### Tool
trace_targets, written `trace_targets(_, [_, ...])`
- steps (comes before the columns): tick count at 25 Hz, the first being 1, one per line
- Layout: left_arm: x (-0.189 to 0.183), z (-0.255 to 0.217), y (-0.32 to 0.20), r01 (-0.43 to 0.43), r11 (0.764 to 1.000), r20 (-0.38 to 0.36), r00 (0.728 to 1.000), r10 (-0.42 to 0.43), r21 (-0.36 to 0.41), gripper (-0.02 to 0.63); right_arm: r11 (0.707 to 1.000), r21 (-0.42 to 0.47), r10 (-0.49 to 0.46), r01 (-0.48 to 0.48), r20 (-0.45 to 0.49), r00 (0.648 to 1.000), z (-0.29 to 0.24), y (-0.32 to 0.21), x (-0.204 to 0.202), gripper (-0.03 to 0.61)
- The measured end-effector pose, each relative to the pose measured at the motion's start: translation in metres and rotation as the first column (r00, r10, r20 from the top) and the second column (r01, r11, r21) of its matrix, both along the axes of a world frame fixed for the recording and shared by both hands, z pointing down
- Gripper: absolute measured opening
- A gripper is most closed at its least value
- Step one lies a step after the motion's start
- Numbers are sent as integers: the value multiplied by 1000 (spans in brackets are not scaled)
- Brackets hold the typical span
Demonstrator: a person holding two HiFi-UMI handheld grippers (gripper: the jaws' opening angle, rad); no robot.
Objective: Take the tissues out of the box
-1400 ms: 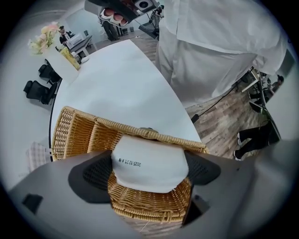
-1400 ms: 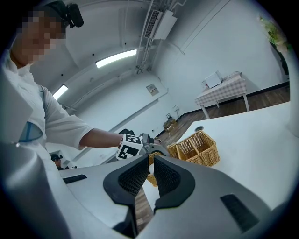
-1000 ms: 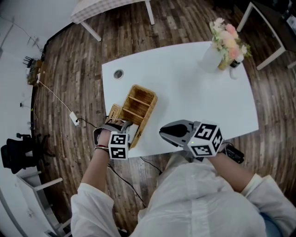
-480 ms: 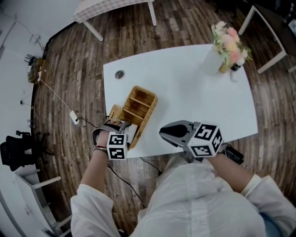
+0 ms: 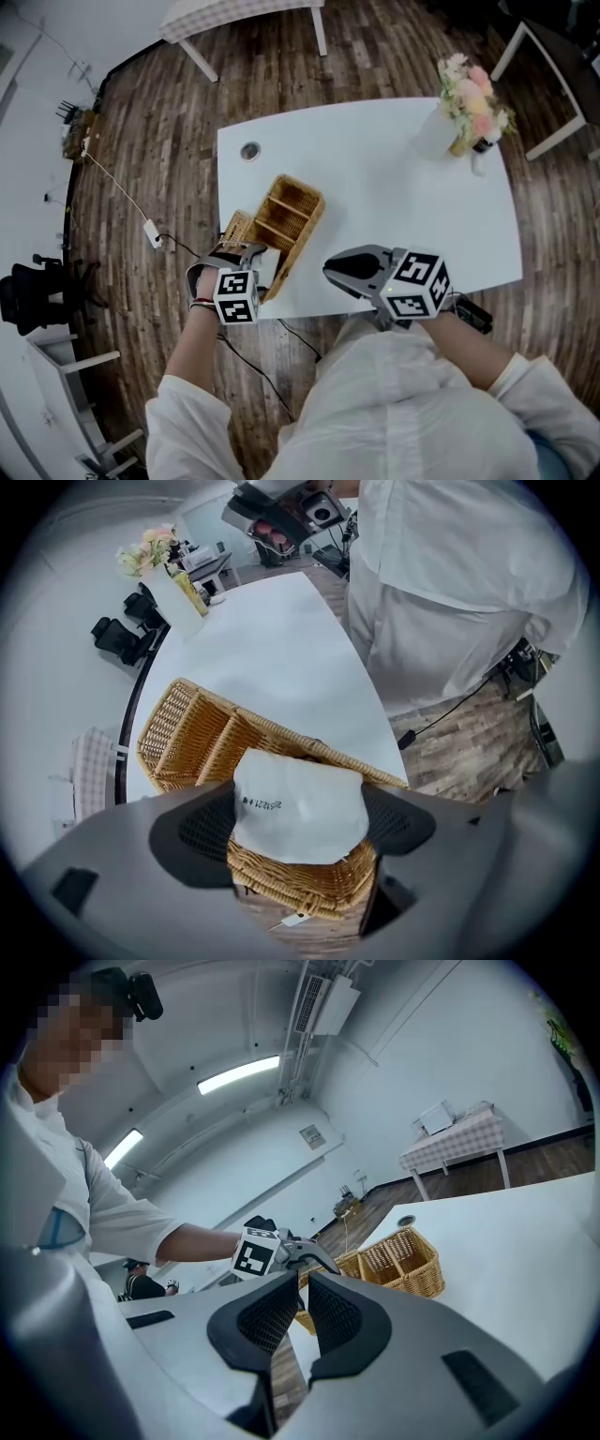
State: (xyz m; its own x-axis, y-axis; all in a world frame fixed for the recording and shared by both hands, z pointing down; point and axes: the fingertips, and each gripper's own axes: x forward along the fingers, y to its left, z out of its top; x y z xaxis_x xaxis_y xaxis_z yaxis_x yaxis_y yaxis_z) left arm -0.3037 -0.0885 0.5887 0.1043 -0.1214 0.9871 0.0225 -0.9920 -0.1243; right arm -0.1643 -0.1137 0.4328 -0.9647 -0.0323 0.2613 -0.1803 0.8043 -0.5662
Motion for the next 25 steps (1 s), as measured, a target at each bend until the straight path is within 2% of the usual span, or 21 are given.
trace_targets(3, [-2, -3, -2, 32, 999, -29, 999, -32, -10, 413, 1000, 0, -10, 10, -2, 1000, 0, 0, 0, 37])
trace_targets(6, [-1, -10, -5, 109, 993, -103, 988, -113, -39, 413, 1000, -4, -17, 17, -5, 1000, 1, 1, 1, 37])
trace_targets(9, [2, -22, -13, 202, 978, -193, 959, -210, -61, 413, 1000, -6, -22, 22, -5, 1000, 0, 1, 2, 37])
trace_targets(15, [8, -28, -23, 313, 948, -270, 909, -317, -60, 413, 999, -6, -37, 37, -2, 999, 0, -2, 3, 37])
trace_targets(20, [8, -33, -28, 401, 913, -336, 853, -400, -68, 413, 999, -6, -48, 48, 1, 999, -1, -4, 4, 37])
trace_targets(25, [7, -50, -38, 508, 859, -417, 768, -486, -65, 413, 998, -6, -67, 67, 0, 998, -1, -2, 5, 37])
